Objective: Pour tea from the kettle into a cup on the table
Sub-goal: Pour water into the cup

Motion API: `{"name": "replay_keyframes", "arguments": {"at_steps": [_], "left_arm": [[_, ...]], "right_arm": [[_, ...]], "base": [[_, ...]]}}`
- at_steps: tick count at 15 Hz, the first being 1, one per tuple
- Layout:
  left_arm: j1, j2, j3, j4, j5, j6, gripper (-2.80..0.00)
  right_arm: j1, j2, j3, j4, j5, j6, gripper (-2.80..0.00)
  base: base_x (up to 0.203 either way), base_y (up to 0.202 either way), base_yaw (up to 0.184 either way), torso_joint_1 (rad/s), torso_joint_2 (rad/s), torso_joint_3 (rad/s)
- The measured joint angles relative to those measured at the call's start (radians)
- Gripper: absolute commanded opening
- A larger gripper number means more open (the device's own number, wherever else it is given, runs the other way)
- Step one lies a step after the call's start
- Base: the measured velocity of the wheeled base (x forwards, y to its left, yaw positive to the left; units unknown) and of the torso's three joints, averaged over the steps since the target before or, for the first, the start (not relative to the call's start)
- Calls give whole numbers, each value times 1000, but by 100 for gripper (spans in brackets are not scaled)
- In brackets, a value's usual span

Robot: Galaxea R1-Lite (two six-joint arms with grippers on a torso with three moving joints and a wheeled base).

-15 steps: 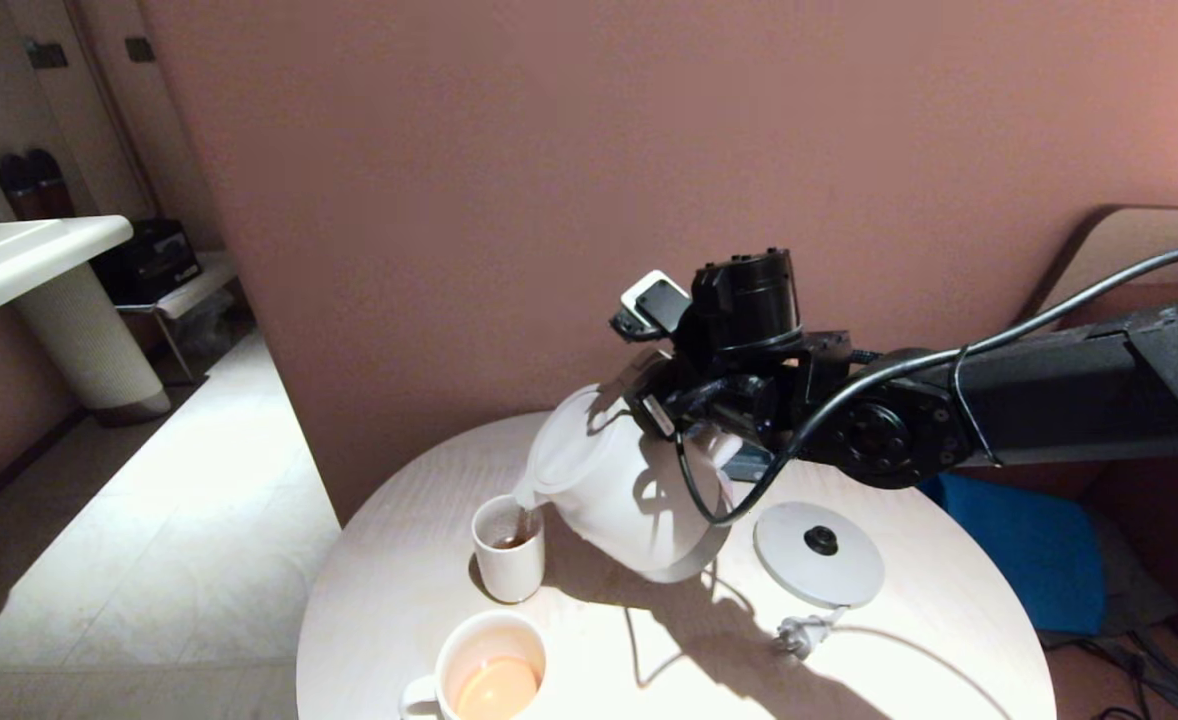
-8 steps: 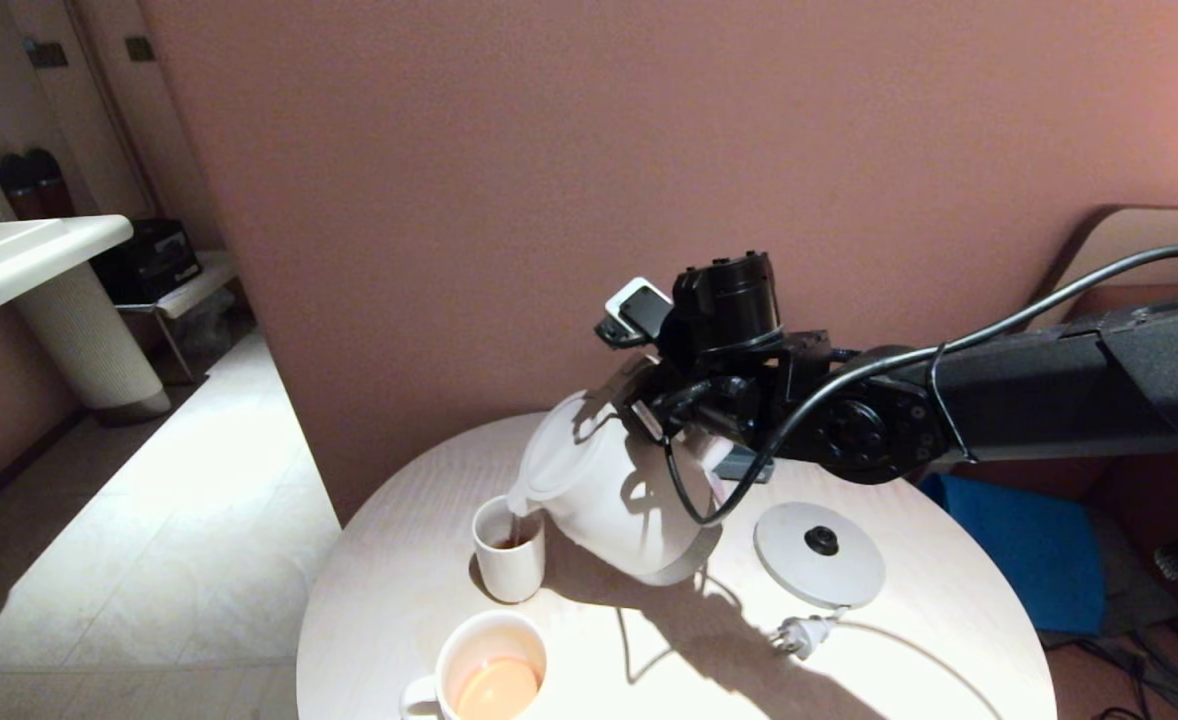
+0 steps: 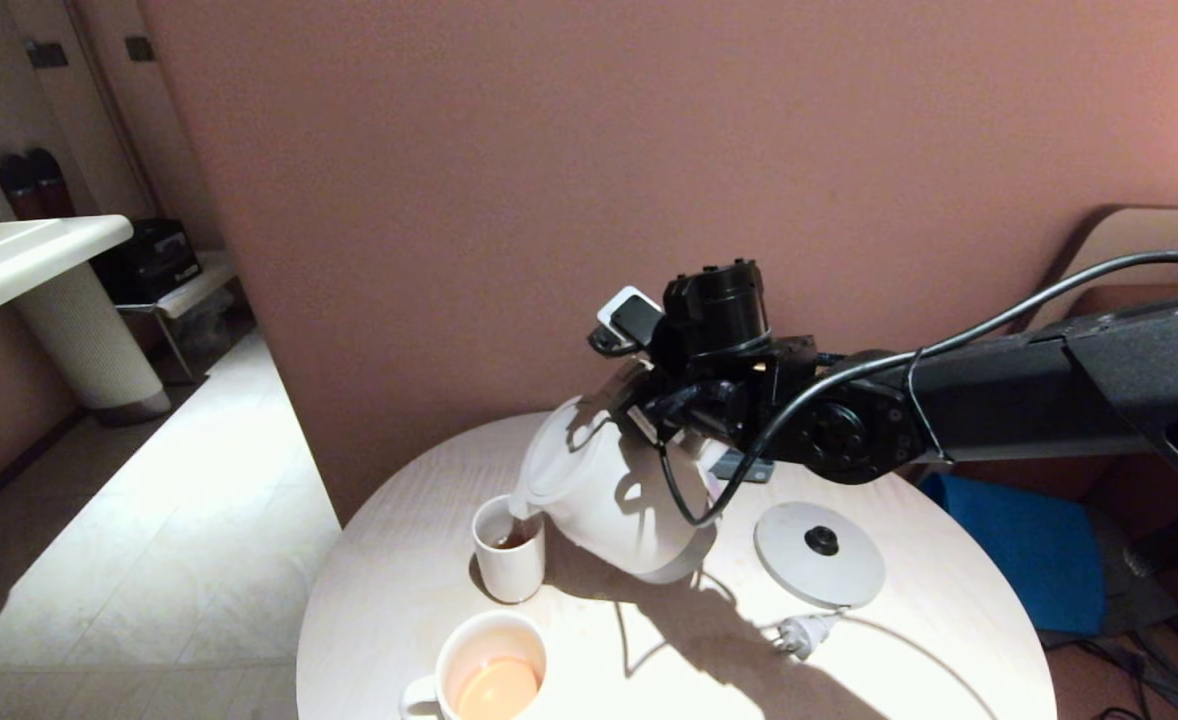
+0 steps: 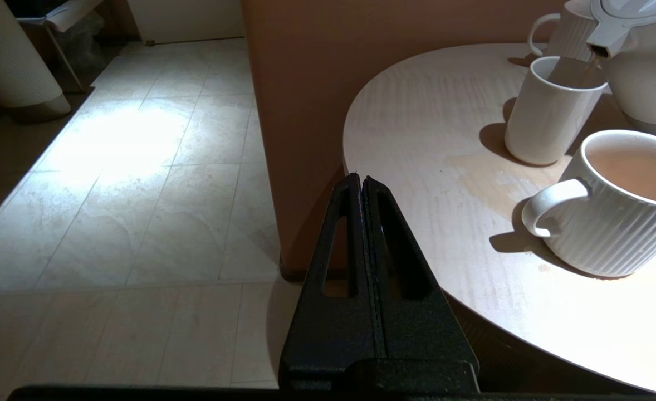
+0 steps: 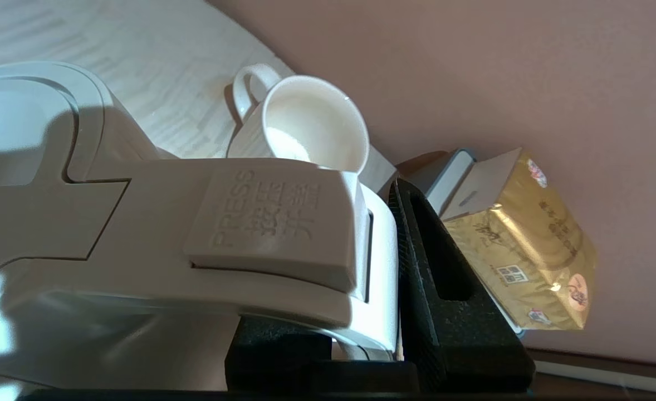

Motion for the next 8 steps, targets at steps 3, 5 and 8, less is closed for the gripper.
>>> {"name": "replay_keyframes", "arguments": {"at_steps": [3,5,8], "left_arm": [[0,0,0,0,0,0,-280],[0,0,0,0,0,0,-280],[0,0,0,0,0,0,-280]], "right_arm": [[1,4,-2,0,-1,-9,-280],[0,4,-2,0,0,-10,-280],[0,2,-1,0,-8,-18,-280]], "base": [[0,0,0,0,0,0],[0,0,0,0,0,0],[0,0,0,0,0,0]]}}
